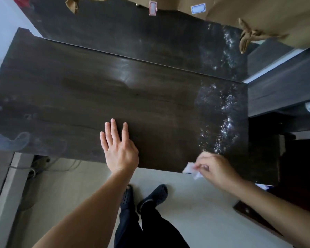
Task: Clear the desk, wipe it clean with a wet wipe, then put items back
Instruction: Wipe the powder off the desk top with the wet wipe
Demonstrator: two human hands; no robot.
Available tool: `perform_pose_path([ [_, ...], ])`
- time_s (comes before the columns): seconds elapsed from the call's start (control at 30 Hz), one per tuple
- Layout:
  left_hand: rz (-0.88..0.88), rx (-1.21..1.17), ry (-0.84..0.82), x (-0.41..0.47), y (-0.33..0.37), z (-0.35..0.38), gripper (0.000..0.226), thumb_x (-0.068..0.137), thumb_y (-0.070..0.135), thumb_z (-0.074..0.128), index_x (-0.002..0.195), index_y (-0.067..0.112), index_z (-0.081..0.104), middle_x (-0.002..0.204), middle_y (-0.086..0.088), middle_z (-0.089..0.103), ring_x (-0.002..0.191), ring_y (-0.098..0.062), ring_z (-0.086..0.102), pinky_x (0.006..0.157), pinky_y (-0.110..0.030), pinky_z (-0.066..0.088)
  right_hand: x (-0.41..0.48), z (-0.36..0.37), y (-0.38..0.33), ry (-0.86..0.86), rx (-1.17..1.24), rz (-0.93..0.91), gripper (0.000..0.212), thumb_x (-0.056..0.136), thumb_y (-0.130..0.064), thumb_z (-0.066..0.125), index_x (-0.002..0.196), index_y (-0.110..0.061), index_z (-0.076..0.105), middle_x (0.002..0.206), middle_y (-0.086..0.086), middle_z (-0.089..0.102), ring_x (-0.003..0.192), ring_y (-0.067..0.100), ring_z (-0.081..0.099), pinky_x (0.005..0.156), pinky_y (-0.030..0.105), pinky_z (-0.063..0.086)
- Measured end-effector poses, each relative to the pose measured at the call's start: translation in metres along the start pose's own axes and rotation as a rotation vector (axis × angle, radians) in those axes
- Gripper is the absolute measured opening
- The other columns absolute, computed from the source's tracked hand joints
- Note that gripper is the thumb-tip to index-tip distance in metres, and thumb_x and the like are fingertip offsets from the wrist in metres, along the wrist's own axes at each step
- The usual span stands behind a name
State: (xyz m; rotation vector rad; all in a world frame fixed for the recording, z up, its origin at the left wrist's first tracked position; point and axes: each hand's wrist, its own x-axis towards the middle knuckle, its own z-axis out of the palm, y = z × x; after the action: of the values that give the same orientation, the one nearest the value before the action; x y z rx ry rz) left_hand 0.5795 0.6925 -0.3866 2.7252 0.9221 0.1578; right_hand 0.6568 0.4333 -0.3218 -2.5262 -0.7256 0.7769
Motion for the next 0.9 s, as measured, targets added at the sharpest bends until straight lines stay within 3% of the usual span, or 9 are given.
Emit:
perform_pose_path([
  [0.07,-0.006,-0.002,-0.024,0.0,0.0,0.0,0.053,0.09,0.023,0.024,0.136,0.012,0.048,0.153,-0.019,0.028,0.144,-0.034,0.019,0.119,-0.047,0.009,0.047,-0.015,-0.016,0.161,0.03,0.011,0.018,0.079,-0.017,0.057,0.071,-0.023,0.071,0.079,-0.006,0.059,0.066,0.009,0.056,0.061,0.026,0.043],
  [0.13,-0.004,-0.003,-0.014,-0.001,0.0,0.0,0.051,0.089,0.021,0.028,0.135,0.013,0.049,0.153,-0.019,0.029,0.143,-0.034,0.021,0.118,-0.047,0.01,0.097,-0.017,-0.032,0.337,0.044,0.064,0.023,0.08,-0.006,0.054,0.078,-0.021,0.071,0.085,-0.003,0.056,0.073,0.014,0.054,0.066,0.025,0.041],
  [0.23,0.017,-0.006,0.009,-0.001,-0.002,0.003,0.047,0.089,0.017,0.034,0.133,0.013,0.051,0.151,-0.02,0.032,0.143,-0.035,0.023,0.118,-0.047,0.011,0.122,0.005,-0.05,0.403,0.068,0.128,0.025,0.084,0.0,0.054,0.087,-0.019,0.071,0.092,-0.001,0.052,0.08,0.013,0.051,0.069,0.022,0.042],
  [0.4,0.037,-0.031,-0.021,-0.002,-0.005,0.002,0.049,0.089,0.019,0.029,0.132,0.013,0.051,0.151,-0.02,0.032,0.142,-0.036,0.023,0.118,-0.049,0.012,0.005,0.052,-0.033,0.222,0.03,-0.096,0.018,0.084,-0.004,0.054,0.084,-0.013,0.07,0.085,0.001,0.055,0.077,0.019,0.055,0.066,0.026,0.042],
  [0.53,0.028,-0.038,-0.068,-0.002,-0.004,-0.002,0.047,0.09,0.017,0.034,0.134,0.012,0.049,0.153,-0.019,0.029,0.144,-0.035,0.02,0.118,-0.05,0.012,-0.07,0.05,0.004,0.001,0.004,0.061,0.025,0.077,-0.009,0.053,0.085,-0.023,0.073,0.086,-0.008,0.057,0.08,0.019,0.063,0.068,0.019,0.041],
  [0.63,-0.016,-0.072,-0.088,-0.005,0.012,-0.003,0.045,0.089,0.01,0.042,0.134,0.01,0.05,0.153,-0.02,0.028,0.144,-0.036,0.019,0.118,-0.051,0.012,-0.055,0.013,0.009,0.183,0.046,0.163,0.024,0.078,-0.015,0.049,0.088,-0.026,0.067,0.087,-0.007,0.057,0.071,0.012,0.059,0.066,0.028,0.044],
  [0.73,-0.002,-0.102,-0.118,-0.021,0.042,0.0,0.047,0.089,0.012,0.04,0.135,0.009,0.049,0.153,-0.019,0.027,0.144,-0.036,0.018,0.119,-0.048,0.01,-0.002,-0.036,0.006,0.393,0.065,0.174,0.021,0.077,-0.006,0.051,0.077,-0.024,0.062,0.085,0.001,0.057,0.071,0.018,0.054,0.065,0.032,0.041],
  [0.83,-0.03,-0.071,-0.075,-0.027,0.056,0.006,0.054,0.086,0.019,0.027,0.133,0.007,0.05,0.152,-0.019,0.031,0.143,-0.036,0.022,0.118,-0.046,0.009,0.065,-0.08,0.014,0.563,0.055,0.24,0.031,0.077,0.005,0.051,0.073,-0.019,0.07,0.091,0.003,0.057,0.08,0.02,0.056,0.069,0.024,0.038],
  [0.9,-0.048,-0.035,-0.038,-0.026,0.057,0.012,0.053,0.085,0.019,0.029,0.132,0.007,0.051,0.151,-0.02,0.032,0.142,-0.036,0.024,0.117,-0.046,0.01,0.111,-0.102,0.021,0.647,0.037,0.253,0.034,0.079,0.004,0.045,0.086,-0.013,0.074,0.103,0.006,0.059,0.091,0.022,0.057,0.079,0.022,0.04],
])
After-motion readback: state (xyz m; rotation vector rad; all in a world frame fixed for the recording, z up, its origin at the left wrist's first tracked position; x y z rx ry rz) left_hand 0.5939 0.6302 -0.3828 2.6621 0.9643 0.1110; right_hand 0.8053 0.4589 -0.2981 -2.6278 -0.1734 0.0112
